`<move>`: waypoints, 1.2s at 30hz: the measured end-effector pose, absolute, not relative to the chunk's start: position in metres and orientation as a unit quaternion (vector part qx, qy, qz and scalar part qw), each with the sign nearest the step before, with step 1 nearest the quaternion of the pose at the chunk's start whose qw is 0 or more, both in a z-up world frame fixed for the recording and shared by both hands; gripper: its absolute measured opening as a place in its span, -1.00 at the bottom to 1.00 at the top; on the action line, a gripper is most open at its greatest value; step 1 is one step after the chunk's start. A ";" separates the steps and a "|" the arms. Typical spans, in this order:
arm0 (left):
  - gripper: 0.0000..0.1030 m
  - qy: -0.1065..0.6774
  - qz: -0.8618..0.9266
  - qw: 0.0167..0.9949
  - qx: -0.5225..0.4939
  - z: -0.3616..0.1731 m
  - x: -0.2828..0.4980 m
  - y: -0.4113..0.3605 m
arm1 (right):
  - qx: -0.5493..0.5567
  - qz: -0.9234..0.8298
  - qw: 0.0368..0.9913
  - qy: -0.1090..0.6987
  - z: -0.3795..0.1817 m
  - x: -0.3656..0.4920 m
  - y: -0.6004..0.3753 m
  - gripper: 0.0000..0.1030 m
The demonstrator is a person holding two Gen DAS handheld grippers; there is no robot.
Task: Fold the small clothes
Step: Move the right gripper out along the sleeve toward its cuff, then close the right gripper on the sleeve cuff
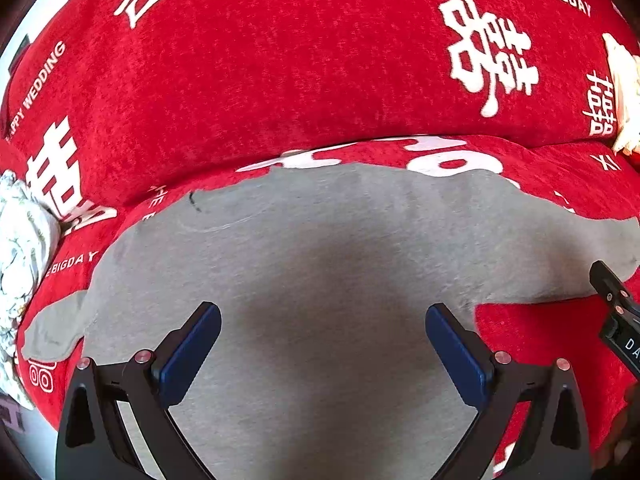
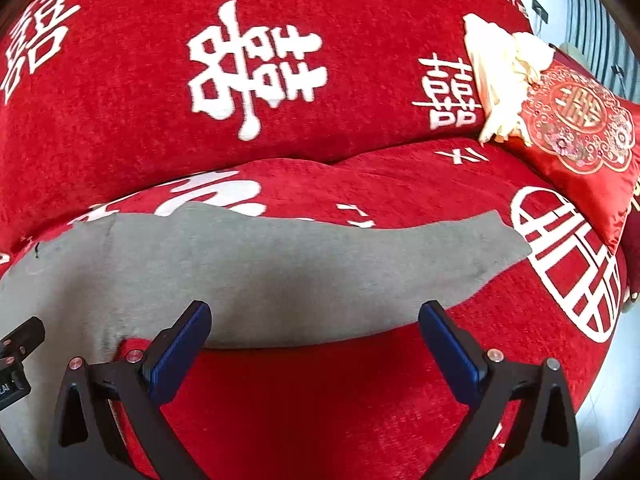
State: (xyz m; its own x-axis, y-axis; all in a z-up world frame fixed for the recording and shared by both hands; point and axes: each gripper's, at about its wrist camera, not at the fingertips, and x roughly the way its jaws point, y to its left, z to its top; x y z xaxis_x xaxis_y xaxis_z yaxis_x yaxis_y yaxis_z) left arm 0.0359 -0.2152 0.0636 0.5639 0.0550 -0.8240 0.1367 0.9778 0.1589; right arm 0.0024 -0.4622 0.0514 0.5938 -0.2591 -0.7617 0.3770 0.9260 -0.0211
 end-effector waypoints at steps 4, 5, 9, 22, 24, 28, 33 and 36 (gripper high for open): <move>1.00 0.467 -0.029 0.877 0.107 0.062 0.039 -0.229 | 0.071 -0.187 0.888 0.414 0.048 0.002 -0.474 1.00; 1.00 0.467 -0.029 0.877 0.107 0.061 0.040 -0.232 | 0.072 -0.188 0.888 0.414 0.047 0.001 -0.477 1.00; 1.00 0.471 -0.032 0.874 0.114 0.058 0.043 -0.244 | 0.078 -0.194 0.886 0.414 0.045 0.002 -0.490 1.00; 1.00 0.476 -0.052 0.868 0.133 0.048 0.052 -0.293 | 0.097 -0.244 0.871 0.416 0.037 0.001 -0.564 1.00; 1.00 0.476 -0.057 0.867 0.138 0.046 0.053 -0.303 | 0.099 -0.250 0.867 0.418 0.033 0.000 -0.573 1.00; 1.00 0.477 -0.065 0.864 0.146 0.042 0.054 -0.318 | 0.109 -0.264 0.860 0.423 0.024 -0.004 -0.592 1.00; 1.00 0.480 -0.069 0.861 0.153 0.035 0.057 -0.330 | 0.131 -0.281 0.847 0.431 0.010 -0.008 -0.618 1.00; 1.00 0.483 -0.068 0.859 0.155 0.031 0.059 -0.332 | 0.139 -0.280 0.845 0.434 0.002 -0.007 -0.628 1.00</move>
State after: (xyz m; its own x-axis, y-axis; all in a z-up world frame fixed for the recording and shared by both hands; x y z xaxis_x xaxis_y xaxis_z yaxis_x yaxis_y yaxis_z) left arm 0.0589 -0.3320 0.0308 0.5242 0.0318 -0.8510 0.2671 0.9427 0.1998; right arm -0.0067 -0.6279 0.0020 0.4663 -0.3527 -0.8113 0.5942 0.8043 -0.0081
